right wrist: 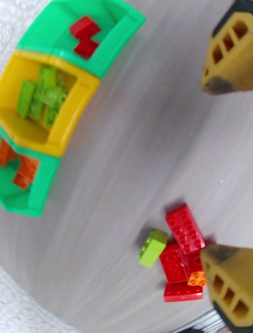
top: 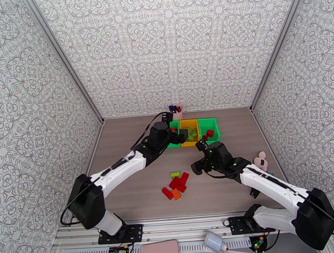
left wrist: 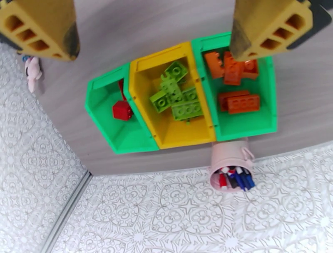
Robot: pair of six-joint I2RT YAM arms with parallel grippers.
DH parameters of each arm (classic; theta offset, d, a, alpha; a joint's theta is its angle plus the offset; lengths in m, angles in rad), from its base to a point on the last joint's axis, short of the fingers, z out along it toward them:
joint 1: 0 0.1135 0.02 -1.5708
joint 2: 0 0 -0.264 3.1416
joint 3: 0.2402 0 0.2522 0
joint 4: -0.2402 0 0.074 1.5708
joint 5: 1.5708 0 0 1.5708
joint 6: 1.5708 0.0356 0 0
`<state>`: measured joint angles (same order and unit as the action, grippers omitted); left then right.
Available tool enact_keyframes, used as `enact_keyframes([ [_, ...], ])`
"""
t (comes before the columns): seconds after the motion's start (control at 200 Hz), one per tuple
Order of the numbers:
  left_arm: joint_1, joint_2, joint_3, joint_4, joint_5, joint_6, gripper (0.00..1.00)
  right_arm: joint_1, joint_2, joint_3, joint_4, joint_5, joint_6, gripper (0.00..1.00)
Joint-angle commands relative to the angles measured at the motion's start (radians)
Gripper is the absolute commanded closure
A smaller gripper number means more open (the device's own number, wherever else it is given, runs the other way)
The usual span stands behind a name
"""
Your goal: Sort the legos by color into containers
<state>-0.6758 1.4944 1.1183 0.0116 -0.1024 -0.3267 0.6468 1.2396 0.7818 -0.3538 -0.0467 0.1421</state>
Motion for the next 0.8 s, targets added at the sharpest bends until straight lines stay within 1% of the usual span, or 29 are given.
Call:
enact_keyframes([
  [0.0,0.01,-0.132,-0.11,-0.03,-0.02,0.114,0.0,0.055,0.064,0.046,-0.015,0.029,0.036,0.01],
  [0.09,0.015,-0.26,-0.187,-0.103,0.011,0.16,0.0,0.095,0.128,0.061,0.0,0.035,0.084,0.01],
  [0.195,0.012,-0.4,-0.272,-0.17,0.094,0.226,0.0,0.129,0.204,0.088,0.0,0.04,0.112,0.02],
  [0.27,0.011,-0.476,-0.312,-0.214,0.146,0.271,0.0,0.141,0.253,0.107,-0.003,0.037,0.117,0.03],
  [0.345,0.006,-0.532,-0.347,-0.245,0.174,0.307,0.0,0.148,0.304,0.135,-0.009,0.025,0.123,0.03],
  [0.44,0.004,-0.585,-0.393,-0.258,0.205,0.336,0.0,0.151,0.358,0.162,-0.018,0.015,0.161,0.07],
  [0.54,0.004,-0.625,-0.443,-0.245,0.249,0.355,0.0,0.151,0.395,0.172,-0.036,0.043,0.212,0.11],
  [0.67,0.004,-0.635,-0.485,-0.219,0.31,0.386,0.0,0.149,0.43,0.172,-0.063,0.093,0.24,0.16],
  [0.795,0.003,-0.631,-0.513,-0.181,0.344,0.422,0.0,0.144,0.433,0.17,-0.088,0.147,0.258,0.24],
])
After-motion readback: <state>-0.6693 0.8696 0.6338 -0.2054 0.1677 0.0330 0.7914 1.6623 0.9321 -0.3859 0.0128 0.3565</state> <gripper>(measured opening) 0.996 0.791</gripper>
